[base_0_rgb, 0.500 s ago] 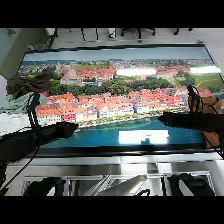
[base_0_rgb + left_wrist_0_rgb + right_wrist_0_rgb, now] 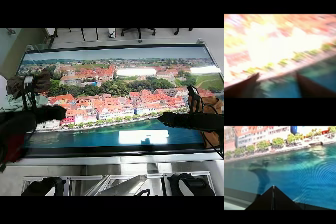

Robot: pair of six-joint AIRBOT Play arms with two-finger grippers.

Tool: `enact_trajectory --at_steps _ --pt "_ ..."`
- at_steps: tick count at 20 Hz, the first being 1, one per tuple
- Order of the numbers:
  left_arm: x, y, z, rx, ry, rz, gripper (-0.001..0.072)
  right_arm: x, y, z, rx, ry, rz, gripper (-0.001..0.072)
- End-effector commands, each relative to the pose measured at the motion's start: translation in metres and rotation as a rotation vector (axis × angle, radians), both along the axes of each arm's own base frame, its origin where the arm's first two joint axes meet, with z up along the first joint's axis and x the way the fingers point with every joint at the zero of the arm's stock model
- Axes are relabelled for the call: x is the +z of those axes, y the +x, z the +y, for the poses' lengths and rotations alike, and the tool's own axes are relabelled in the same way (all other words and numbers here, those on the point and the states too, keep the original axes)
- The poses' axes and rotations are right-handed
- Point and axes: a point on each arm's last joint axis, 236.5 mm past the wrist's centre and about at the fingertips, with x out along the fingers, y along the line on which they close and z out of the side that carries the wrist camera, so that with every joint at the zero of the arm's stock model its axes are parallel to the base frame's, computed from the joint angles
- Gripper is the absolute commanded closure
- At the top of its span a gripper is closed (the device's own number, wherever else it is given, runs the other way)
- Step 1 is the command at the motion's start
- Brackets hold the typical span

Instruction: Fold the shirts.

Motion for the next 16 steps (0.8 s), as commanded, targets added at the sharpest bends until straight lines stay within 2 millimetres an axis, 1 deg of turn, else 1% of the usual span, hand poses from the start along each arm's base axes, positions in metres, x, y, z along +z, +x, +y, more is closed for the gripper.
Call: enact_trajectory --at_steps 1,2,3,4,5,7,9,11,13,15,16 --pt "0.055 0.103 0.111 0.116 0.637 -0.183 0.0016 0.000 0.000 0.000 0.001 0.000 -0.001 0.0685" --pt "0.054 0.127 0.136 0.152 0.727 -0.168 0.0016 0.000 0.000 0.000 0.001 0.000 -0.001 0.0686" --pt "0.040 0.149 0.164 0.203 0.764 -0.117 0.0016 0.000 0.000 0.000 0.001 0.000 0.000 0.0685" --pt "0.021 0.166 0.192 0.259 0.760 -0.060 0.0016 0.000 0.000 0.000 0.001 0.000 0.000 0.0686" --pt "-0.004 0.180 0.223 0.333 0.716 -0.007 0.0016 0.000 0.000 0.000 0.001 0.000 0.000 0.0685" --pt "-0.054 0.201 0.272 0.444 0.571 0.069 0.0016 0.000 0.000 0.000 0.001 0.000 0.000 0.0686" --pt "-0.096 0.216 0.306 0.527 0.421 0.101 0.0016 0.000 0.000 0.000 0.001 0.000 0.000 0.0686" --pt "-0.127 0.227 0.333 0.573 0.340 0.100 0.0016 0.000 0.000 0.000 0.001 0.000 0.000 0.0686" --pt "-0.153 0.235 0.354 0.599 0.303 0.091 0.0016 0.000 0.000 0.000 0.001 0.000 0.000 0.0686" --pt "-0.180 0.246 0.360 0.598 0.260 0.064 0.0016 0.000 0.000 0.000 0.001 0.000 0.000 0.0686" --pt "-0.192 0.254 0.358 0.590 0.236 0.043 0.0017 0.000 0.000 0.000 0.001 0.000 0.000 0.0685"
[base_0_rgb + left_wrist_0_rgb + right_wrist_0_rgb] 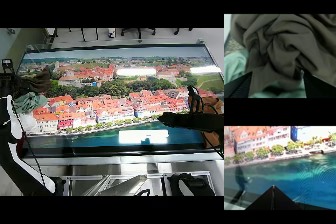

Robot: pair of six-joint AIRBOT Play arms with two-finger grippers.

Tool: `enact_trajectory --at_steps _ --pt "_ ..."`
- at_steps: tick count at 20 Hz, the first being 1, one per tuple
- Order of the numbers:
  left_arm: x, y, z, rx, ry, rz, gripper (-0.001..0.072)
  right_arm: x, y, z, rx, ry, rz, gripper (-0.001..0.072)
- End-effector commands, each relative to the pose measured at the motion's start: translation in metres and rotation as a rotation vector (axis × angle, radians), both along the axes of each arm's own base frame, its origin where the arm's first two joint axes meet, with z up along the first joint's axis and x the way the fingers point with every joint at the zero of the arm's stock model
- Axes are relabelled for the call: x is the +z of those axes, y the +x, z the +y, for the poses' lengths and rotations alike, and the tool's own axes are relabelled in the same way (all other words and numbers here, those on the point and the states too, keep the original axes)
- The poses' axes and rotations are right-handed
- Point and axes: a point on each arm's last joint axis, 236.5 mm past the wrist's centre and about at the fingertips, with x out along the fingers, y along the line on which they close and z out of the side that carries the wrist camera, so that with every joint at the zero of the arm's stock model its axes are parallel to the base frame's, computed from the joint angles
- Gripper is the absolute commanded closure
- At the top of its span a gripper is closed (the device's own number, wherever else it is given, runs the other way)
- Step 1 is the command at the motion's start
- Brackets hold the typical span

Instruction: Fold the shirts.

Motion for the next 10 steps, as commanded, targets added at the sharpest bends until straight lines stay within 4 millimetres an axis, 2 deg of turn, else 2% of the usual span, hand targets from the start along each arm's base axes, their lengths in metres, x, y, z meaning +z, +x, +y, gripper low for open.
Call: enact_trajectory --at_steps 1,3,4,5,6,8,10 --pt "-0.048 0.024 0.012 0.000 -0.076 -0.096 0.0017 0.000 0.000 0.000 0.001 0.000 0.000 0.0686" --pt "-0.068 0.029 0.010 -0.014 -0.077 -0.094 0.0027 0.000 0.000 0.000 0.001 0.000 0.000 0.0685" --pt "-0.076 0.029 0.009 -0.016 -0.080 -0.088 0.0190 0.000 0.000 0.000 0.001 0.000 0.000 0.0686" --pt "-0.080 0.028 0.009 -0.014 -0.083 -0.081 0.0479 0.000 0.000 0.000 0.001 0.000 0.000 0.0686" --pt "-0.080 0.028 0.009 -0.014 -0.083 -0.080 0.0682 0.000 0.000 0.000 0.001 0.000 0.000 0.0685" --pt "-0.056 0.035 0.007 -0.019 -0.078 -0.130 0.0688 0.000 0.000 0.000 0.001 0.000 0.000 0.0686" --pt "-0.013 0.048 -0.001 -0.027 -0.096 -0.235 0.0688 0.000 0.000 0.000 0.001 0.000 0.000 0.0686"
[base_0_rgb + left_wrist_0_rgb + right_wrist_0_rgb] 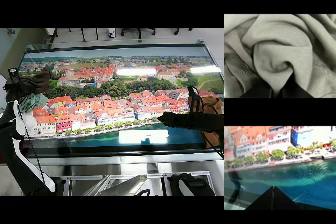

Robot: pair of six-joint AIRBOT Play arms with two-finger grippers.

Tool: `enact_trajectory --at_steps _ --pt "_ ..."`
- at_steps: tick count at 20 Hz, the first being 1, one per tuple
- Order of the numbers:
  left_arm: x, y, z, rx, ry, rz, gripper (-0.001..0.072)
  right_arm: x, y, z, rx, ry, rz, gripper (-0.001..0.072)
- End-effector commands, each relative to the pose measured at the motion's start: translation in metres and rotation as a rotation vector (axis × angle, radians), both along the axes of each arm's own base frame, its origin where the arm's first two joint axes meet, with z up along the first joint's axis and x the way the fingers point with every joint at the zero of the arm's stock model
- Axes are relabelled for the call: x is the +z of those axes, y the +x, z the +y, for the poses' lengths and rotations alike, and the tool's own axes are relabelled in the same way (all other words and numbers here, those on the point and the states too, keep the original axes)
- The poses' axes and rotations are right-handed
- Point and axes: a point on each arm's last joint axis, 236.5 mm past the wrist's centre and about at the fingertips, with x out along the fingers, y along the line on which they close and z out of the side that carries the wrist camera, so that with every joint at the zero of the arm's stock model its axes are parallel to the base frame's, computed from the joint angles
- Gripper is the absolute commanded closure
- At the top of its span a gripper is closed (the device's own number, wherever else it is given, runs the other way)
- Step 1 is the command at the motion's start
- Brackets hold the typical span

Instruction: Fold the shirts.

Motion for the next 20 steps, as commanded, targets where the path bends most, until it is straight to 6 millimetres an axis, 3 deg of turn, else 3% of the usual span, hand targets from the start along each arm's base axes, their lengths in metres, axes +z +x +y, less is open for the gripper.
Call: enact_trajectory --at_steps 1,3,5,7,11,12,16,19,20 --pt "0.065 0.020 -0.011 -0.007 -0.031 -0.171 0.0688 0.000 0.000 0.000 0.001 0.000 0.000 0.0685" --pt "0.106 0.017 -0.018 -0.004 -0.043 -0.217 0.0688 0.000 0.000 0.000 0.001 0.000 0.000 0.0686" --pt "0.122 0.004 -0.022 0.008 -0.052 -0.185 0.0688 0.000 0.000 0.000 0.001 0.000 0.000 0.0686" --pt "0.115 -0.020 -0.027 0.015 -0.073 -0.070 0.0688 0.000 0.000 0.000 0.001 0.000 0.000 0.0686" --pt "0.080 -0.076 -0.042 -0.004 -0.126 0.228 0.0689 0.000 0.000 0.000 0.001 0.000 0.000 0.0686" --pt "0.082 -0.081 -0.045 -0.016 -0.129 0.251 0.0689 0.000 0.000 0.000 0.001 0.000 0.000 0.0686" --pt "0.120 -0.067 -0.064 -0.056 -0.116 0.154 0.0688 0.000 0.000 0.000 0.001 0.000 0.000 0.0686" --pt "0.108 -0.077 -0.066 -0.046 -0.140 0.212 0.0678 0.000 0.000 0.000 0.001 0.000 0.000 0.0686" --pt "0.096 -0.083 -0.063 -0.034 -0.156 0.247 0.0551 0.000 0.000 0.000 0.001 0.000 0.000 0.0686"
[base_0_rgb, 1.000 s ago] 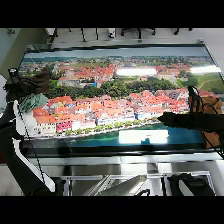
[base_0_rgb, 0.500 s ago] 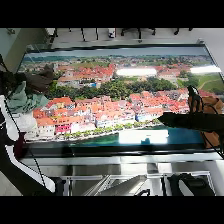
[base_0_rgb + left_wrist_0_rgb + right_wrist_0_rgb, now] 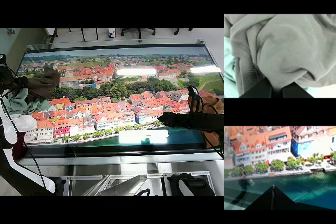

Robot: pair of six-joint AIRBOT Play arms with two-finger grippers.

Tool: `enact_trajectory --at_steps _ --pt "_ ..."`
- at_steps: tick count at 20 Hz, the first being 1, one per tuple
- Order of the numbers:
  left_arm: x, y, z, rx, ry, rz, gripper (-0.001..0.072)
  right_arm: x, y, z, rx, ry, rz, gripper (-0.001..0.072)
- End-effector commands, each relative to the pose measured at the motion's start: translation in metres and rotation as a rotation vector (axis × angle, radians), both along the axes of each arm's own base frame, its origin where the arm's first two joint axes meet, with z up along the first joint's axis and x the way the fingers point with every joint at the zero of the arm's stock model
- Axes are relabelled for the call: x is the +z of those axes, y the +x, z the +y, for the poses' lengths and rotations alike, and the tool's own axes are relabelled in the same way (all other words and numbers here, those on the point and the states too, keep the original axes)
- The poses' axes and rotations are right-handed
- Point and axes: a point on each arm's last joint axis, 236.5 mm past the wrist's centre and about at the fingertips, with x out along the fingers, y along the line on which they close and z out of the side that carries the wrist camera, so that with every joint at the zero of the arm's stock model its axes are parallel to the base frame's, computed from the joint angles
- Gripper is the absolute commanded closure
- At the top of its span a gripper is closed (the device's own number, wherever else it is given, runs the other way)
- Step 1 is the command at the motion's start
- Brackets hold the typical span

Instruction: Fold the shirts.

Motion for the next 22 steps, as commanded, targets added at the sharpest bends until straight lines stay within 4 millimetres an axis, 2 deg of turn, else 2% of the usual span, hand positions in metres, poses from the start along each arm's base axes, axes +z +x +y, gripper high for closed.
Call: enact_trajectory --at_steps 1,2,4,8,10,13,14,15,16,18,19,21,22 --pt "-0.029 -0.016 -0.005 0.010 -0.063 0.100 0.0266 0.000 0.000 0.000 0.001 0.000 0.000 0.0686" --pt "-0.042 -0.016 -0.007 0.016 -0.098 0.114 0.0136 0.000 0.000 0.000 0.001 0.000 0.000 0.0686" --pt "-0.062 -0.008 -0.010 0.020 -0.150 0.101 0.0134 0.000 0.000 0.000 0.001 0.000 0.000 0.0686" --pt "-0.075 0.028 -0.007 0.006 -0.145 -0.024 0.0136 0.000 0.000 0.000 0.001 0.000 0.000 0.0686" --pt "-0.072 0.044 -0.005 0.003 -0.130 -0.092 0.0137 0.000 0.000 0.000 0.001 0.000 0.000 0.0686" --pt "-0.054 0.060 -0.004 -0.002 -0.106 -0.176 0.0138 0.000 0.000 0.000 0.001 0.000 0.000 0.0686" --pt "-0.049 0.062 -0.004 -0.004 -0.100 -0.192 0.0256 0.000 0.000 0.000 0.001 0.000 0.000 0.0686" --pt "-0.051 0.061 -0.004 -0.004 -0.101 -0.185 0.0564 0.000 0.000 0.000 0.001 0.000 0.000 0.0686" --pt "-0.058 0.058 -0.005 -0.004 -0.108 -0.161 0.0689 0.000 0.000 0.000 0.001 0.000 0.000 0.0686" --pt "-0.077 0.046 -0.009 0.007 -0.138 -0.090 0.0691 0.000 0.000 0.000 0.001 0.000 0.000 0.0685" --pt "-0.074 0.045 -0.013 0.002 -0.142 -0.086 0.0690 0.000 0.000 0.000 0.001 0.000 0.000 0.0686" --pt "-0.036 0.057 -0.025 -0.028 -0.116 -0.163 0.0690 0.000 0.000 0.000 0.001 0.000 0.000 0.0685" --pt "-0.002 0.063 -0.035 -0.051 -0.096 -0.230 0.0690 0.000 0.000 0.000 0.001 0.000 0.000 0.0686"
